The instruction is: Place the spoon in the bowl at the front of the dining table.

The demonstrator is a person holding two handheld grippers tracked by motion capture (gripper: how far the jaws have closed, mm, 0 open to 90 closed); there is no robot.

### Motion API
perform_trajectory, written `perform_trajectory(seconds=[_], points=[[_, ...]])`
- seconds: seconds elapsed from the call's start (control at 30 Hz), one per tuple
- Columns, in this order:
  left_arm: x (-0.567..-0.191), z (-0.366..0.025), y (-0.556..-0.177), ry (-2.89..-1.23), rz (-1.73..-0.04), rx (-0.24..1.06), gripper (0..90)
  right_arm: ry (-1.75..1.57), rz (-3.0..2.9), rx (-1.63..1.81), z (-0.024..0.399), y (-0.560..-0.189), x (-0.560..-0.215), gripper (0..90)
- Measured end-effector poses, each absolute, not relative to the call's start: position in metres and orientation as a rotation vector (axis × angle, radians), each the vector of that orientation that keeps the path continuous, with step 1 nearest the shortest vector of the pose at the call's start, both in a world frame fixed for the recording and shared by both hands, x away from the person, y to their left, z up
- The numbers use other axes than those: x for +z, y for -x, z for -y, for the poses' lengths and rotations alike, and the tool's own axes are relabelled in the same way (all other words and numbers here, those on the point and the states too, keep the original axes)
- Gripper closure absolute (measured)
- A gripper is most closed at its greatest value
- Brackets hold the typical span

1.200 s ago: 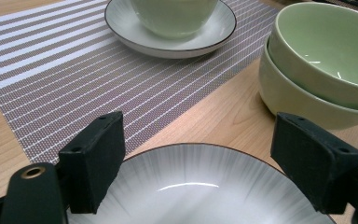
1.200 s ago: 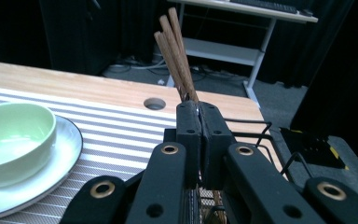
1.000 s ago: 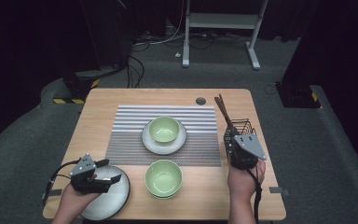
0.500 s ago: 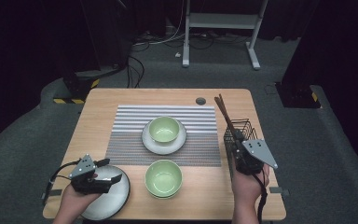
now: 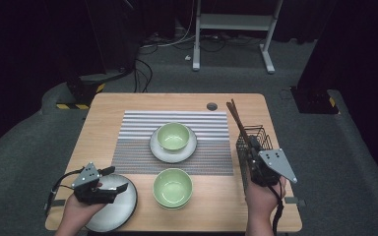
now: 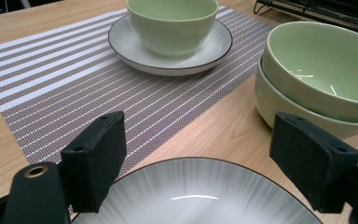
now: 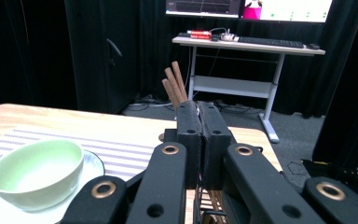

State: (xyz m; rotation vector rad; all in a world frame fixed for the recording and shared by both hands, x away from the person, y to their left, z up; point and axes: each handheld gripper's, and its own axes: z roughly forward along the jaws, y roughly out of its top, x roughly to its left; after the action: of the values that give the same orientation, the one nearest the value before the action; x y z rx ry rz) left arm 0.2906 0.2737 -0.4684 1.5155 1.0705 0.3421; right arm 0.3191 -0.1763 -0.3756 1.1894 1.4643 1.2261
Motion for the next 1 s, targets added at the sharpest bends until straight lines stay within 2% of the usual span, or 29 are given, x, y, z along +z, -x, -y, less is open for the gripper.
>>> perform_trajectory(seconds=[1.0], points=[[-0.470, -0.274, -0.292, -1.510, -1.077, 0.360, 19.0, -1.118, -1.355, 1.301, 0.180, -0.313, -0.358, 88.4]])
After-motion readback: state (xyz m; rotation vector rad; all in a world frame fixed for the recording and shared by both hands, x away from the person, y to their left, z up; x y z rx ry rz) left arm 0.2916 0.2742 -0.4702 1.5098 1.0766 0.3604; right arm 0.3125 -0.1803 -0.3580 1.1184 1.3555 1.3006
